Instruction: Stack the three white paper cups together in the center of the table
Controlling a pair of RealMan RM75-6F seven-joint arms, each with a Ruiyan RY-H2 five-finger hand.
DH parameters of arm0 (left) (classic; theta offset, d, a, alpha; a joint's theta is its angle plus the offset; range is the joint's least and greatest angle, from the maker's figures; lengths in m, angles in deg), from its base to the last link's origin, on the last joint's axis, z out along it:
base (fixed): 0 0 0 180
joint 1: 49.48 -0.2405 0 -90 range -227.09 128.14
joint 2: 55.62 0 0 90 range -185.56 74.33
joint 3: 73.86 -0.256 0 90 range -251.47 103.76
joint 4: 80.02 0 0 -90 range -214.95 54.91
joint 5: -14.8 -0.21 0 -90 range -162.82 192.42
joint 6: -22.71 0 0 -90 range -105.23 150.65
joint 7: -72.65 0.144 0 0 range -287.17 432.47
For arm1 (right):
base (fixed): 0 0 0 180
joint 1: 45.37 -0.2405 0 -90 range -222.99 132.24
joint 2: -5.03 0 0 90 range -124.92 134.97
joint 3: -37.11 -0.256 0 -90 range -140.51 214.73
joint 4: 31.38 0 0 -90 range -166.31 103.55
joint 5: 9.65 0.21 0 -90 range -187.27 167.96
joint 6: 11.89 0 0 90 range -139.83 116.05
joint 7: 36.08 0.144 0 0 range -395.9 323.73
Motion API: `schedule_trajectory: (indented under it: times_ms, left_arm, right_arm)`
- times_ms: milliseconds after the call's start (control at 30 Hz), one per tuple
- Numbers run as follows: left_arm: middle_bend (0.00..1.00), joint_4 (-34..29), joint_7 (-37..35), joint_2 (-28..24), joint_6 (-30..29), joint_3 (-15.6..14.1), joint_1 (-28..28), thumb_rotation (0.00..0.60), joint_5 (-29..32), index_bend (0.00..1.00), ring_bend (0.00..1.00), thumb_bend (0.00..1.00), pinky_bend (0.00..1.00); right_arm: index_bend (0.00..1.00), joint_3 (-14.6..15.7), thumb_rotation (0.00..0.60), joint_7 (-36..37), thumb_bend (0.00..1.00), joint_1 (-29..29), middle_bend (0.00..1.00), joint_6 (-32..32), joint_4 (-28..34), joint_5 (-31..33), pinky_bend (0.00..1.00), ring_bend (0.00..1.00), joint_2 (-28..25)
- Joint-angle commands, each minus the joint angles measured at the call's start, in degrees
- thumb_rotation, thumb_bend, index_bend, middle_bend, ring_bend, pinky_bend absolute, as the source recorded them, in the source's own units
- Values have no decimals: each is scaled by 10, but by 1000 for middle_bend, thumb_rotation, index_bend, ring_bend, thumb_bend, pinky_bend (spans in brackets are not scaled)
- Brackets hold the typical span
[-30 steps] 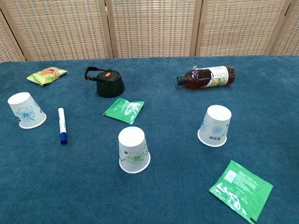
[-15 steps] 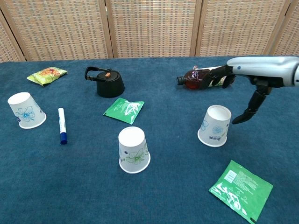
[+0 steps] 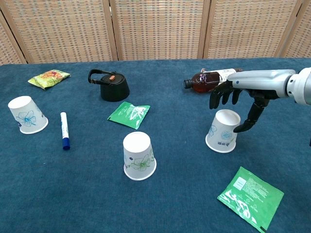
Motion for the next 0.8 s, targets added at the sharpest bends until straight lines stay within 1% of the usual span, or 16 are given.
schedule_trajectory:
  times_ms: [33,133,200,300,500,567,700,800]
  left_arm:
    - [0,-1,-2,-1,-3,-1,-1,600,-2,0,0,0,0]
    - [0,-1,-4,-2,-4,-4,-2,600,-5,0,0,0,0]
    - [0,-1,-5,-3,-4,-5,-1,600,-6,0,0,0,0]
    - [0,-1,-7,-4,-4,-5,-1,600,-3,0,0,0,0]
    - [0,-1,-13,-7,-3,-5,1,600,1,0,0,0,0]
    - [0,-1,-15,-8,-2,-5,1,600,2,0,0,0,0]
    - [0,-2,-19,-10,-3,-7,0,600,0,0,0,0,0]
    - [0,-2,-22,-11,-5,-8,-1,600,-3,0,0,0,0]
  right_arm:
    - [420,4,600,-4,384,-1,454,6,-3,8,382,369,6]
    - [482,5,600,-2,457,-1,515,13,-6,14,417,413,13]
    - [490,5,600,7,479,-3,524,13,-4,16,427,421,21]
    - [492,2,600,15,486,-5,525,21,3,10,428,424,20]
    - [492,-13,600,32,499,-6,525,42,62,-12,428,424,-15]
    - [493,-25,600,42,503,-8,525,48,98,-20,428,424,-33]
    - [494,-39,600,53,508,-19,525,38,153,-19,428,427,-64]
    - [494,-44,600,55,508,-30,525,28,176,-16,428,427,-69]
